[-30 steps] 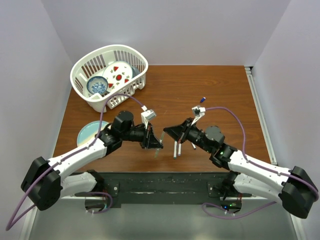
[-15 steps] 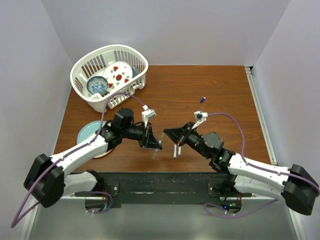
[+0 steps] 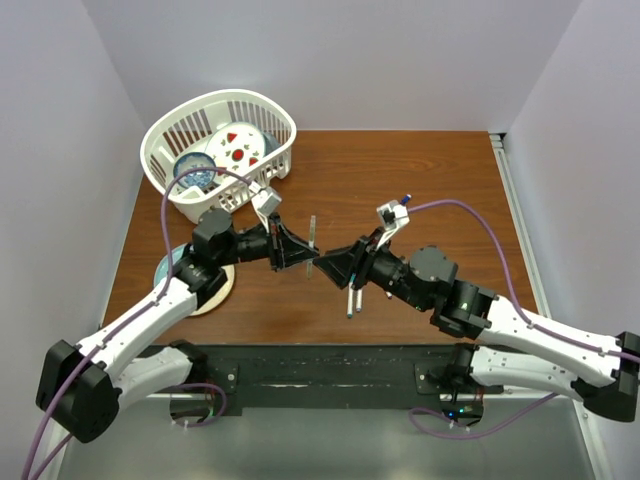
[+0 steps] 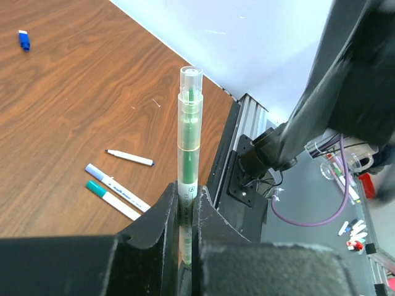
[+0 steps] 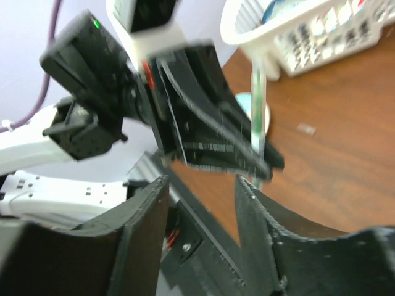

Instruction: Insert the pens into the pen caps

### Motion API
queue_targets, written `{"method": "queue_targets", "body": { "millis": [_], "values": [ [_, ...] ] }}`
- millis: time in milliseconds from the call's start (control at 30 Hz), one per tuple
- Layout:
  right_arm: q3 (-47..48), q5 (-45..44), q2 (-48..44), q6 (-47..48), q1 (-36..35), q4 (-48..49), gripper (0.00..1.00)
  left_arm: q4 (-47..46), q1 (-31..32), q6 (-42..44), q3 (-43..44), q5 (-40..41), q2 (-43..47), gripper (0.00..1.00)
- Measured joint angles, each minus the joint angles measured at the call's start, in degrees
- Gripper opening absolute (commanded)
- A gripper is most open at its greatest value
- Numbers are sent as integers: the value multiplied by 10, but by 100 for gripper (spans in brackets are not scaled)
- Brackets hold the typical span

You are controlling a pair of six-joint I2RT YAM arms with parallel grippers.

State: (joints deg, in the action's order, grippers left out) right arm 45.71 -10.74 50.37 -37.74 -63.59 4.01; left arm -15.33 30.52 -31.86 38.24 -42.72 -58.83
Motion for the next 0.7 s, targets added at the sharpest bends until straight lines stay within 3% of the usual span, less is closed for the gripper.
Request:
{"method": "queue_targets", "body": {
  "millis": [267,400,533,700],
  "values": [
    [146,-32,55,127,0,-96,59,33,0,29,1,-11,7,0],
    [193,-17,88,248,0,-164,61,92,0,60,25,-41,3,0],
    [201,30,68,436,0,-218,61,155,0,82,56,-74,-5,0],
    [83,122,-39,695,0,-187,61,212,0,82,59,-111,-12,0]
  ]
}}
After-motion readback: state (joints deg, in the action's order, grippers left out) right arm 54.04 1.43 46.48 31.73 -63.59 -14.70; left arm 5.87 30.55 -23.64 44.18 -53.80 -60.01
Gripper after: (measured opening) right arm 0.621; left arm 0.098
